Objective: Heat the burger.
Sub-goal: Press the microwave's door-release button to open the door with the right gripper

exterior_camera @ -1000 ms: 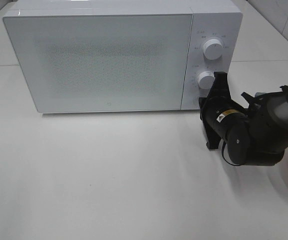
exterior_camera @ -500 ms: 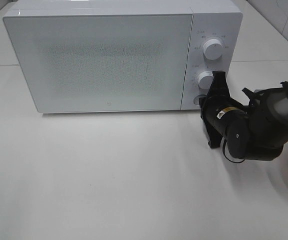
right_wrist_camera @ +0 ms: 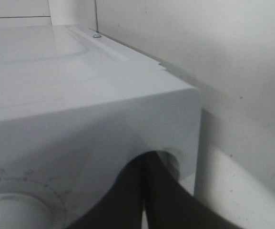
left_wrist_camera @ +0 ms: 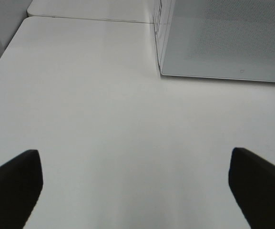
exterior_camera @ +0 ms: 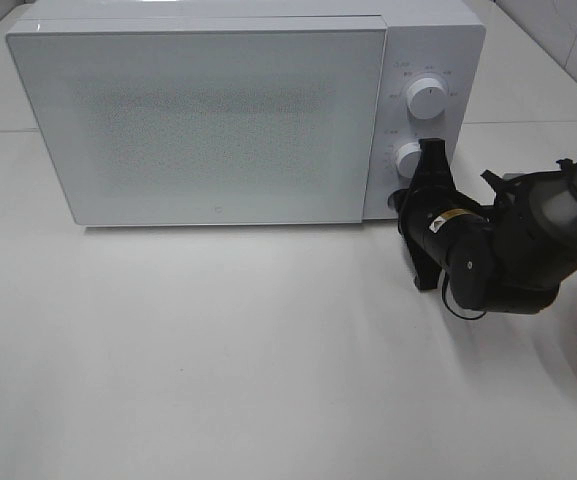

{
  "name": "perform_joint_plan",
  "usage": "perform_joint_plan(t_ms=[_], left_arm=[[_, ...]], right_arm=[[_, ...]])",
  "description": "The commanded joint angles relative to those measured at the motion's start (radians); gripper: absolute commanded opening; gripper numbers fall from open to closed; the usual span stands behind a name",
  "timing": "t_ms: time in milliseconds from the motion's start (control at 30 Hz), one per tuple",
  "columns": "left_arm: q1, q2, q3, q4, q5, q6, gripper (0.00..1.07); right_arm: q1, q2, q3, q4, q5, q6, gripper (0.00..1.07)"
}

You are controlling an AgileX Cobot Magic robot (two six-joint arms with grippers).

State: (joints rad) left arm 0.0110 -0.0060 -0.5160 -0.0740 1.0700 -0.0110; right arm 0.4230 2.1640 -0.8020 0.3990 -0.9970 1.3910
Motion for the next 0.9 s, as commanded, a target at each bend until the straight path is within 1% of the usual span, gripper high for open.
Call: perform_joint_plan(t_ms=[33, 367, 633, 700, 733, 767, 900], left_arm=[[-0.006, -0.004, 0.0, -0.001, 0.0, -0.002, 0.98], [-0.006, -0.004, 0.0, -0.001, 0.0, -0.002, 0.98], [-0.006, -0.004, 0.0, -0.001, 0.0, -0.002, 0.98], [-0.006, -0.004, 0.0, -0.001, 0.0, -0.002, 0.98], [-0.006, -0.004, 0.0, -0.001, 0.0, -0.002, 0.98], [-0.006, -0.004, 0.0, -0.001, 0.0, -0.002, 0.98], [-0.006, -0.004, 0.0, -0.001, 0.0, -0.002, 0.98]], right_arm=[[-0.03, -0.014, -0.08, 0.055, -0.234, -0.038, 0.0], [-0.038, -0.014, -0.092, 0.046, -0.242, -0.045, 0.0], [-0.036, -0.037, -0.071, 0.033, -0.175, -0.033, 0.0], [-0.024, -0.037, -0.05, 0.008, -0.151, -0.002, 0.0], [-0.024, -0.037, -0.05, 0.008, -0.151, -0.002, 0.0], [-0.01, -0.038, -0.024, 0.009, -0.143, 0.031, 0.0], [0.024, -0.038, 0.021, 0.012, -0.139, 0.056, 0.0]])
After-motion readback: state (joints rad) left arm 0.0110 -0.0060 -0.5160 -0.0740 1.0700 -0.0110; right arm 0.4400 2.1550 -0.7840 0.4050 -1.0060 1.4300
